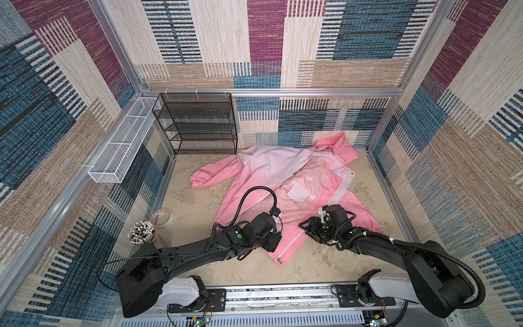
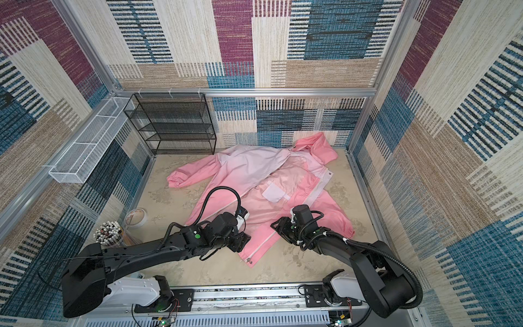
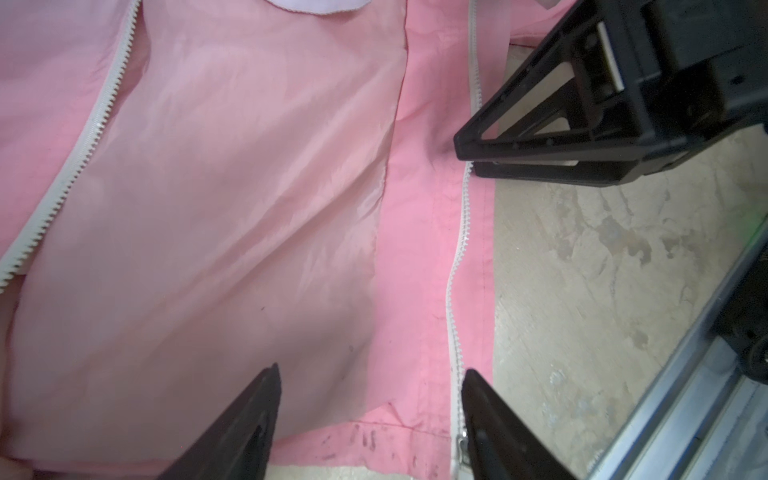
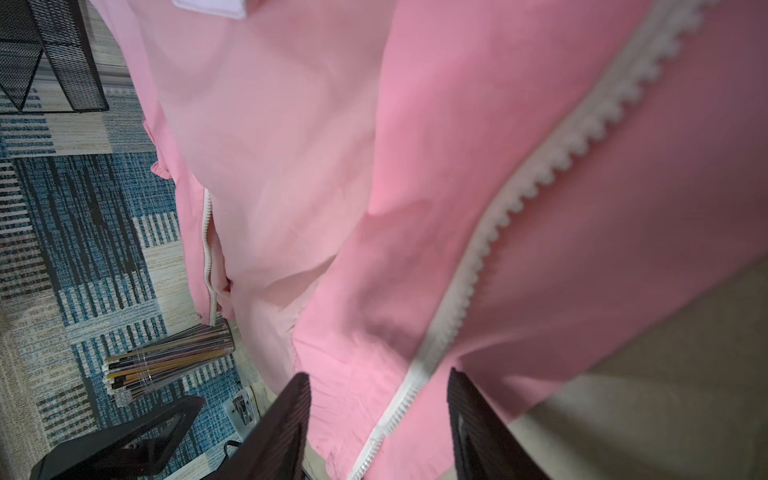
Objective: Zip up the jacket
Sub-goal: 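Grasp the zipper pull end with left gripper while right gripper grasps opposite zipper edge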
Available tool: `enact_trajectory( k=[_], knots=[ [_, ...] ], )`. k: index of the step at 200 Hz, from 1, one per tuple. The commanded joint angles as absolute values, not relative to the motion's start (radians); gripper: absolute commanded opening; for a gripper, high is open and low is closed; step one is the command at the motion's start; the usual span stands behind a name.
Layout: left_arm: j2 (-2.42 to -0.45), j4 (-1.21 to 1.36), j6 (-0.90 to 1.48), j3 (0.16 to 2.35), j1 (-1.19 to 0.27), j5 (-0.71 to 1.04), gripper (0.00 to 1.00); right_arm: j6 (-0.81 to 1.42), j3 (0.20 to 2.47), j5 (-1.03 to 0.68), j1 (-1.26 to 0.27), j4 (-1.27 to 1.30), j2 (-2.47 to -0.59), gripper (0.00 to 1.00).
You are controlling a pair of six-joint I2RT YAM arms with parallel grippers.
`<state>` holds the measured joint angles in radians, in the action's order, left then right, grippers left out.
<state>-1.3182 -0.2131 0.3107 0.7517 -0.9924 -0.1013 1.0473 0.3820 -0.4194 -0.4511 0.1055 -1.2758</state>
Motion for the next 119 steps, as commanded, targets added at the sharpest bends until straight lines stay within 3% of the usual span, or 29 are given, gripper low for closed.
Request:
enact_trajectory(
  k=[1, 42, 85, 119],
  knots=[
    [-1.329, -0.198, 0.324, 0.764, -0.998, -0.094, 0.72, 1.065, 0.383, -0.438, -0.453, 0.169, -1.276, 0.49],
    [-1.315, -0.168, 0.353, 0.738, -1.000, -0.103, 0.72, 1.080, 0.389, -0.425, -0.452, 0.186, -1.276, 0.43],
    [-1.311, -0.164, 0.361, 0.733, -1.000, -0.095, 0.72, 1.096, 0.354, -0.403, -0.452, 0.219, -1.290, 0.52],
    [-1.313, -0.165, 0.360, 0.733, -1.000, -0.078, 0.71, 1.099, 0.356, -0.454, -0.452, 0.260, -1.264, 0.30]
  ],
)
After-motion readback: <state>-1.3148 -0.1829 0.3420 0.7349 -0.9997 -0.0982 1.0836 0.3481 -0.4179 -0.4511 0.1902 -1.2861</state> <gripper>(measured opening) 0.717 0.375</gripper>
